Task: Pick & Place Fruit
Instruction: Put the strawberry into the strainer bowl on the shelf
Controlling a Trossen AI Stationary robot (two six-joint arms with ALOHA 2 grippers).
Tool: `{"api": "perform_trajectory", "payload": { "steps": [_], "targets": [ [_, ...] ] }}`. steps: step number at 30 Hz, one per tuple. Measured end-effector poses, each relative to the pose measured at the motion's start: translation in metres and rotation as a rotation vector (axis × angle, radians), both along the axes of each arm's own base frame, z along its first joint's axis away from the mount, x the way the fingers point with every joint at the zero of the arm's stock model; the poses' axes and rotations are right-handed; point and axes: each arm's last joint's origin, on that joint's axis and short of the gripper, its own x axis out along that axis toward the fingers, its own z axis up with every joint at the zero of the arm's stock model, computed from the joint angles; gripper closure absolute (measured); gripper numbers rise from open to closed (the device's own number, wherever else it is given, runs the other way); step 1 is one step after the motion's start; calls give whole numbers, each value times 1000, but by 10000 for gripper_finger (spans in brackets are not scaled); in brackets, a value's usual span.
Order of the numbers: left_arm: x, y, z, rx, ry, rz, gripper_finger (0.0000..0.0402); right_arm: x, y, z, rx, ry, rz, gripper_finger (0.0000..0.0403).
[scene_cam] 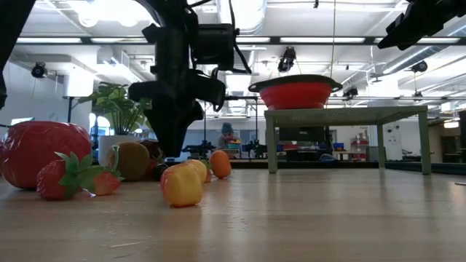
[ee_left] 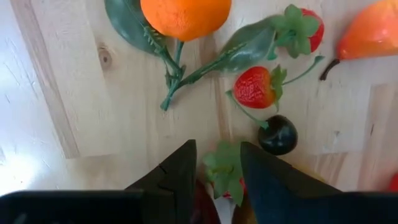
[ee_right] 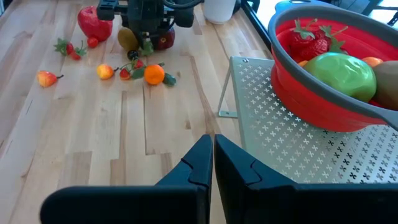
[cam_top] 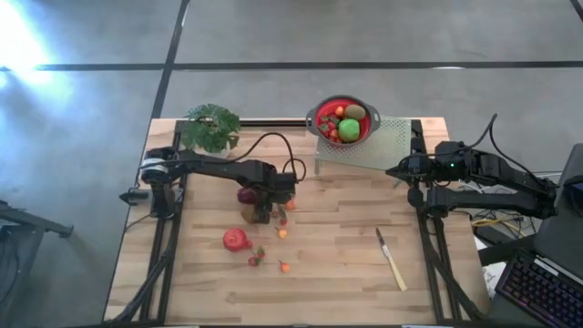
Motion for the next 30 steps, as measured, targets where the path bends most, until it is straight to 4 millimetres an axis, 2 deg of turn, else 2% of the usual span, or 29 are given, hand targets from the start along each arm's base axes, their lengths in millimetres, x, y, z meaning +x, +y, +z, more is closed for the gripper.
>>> {"api": "perform_trajectory", "payload": {
  "steps": [12,23,30],
  "targets": [
    [-2,0,0,-6,19,1,278,0,0,0,0,0,0,390],
    [-3,-1,0,-33,27,-3,334,0,0,0,0,0,0,390],
    [-4,-1,-1,-33,37,-11,384,0,0,0,0,0,0,390]
  ]
}}
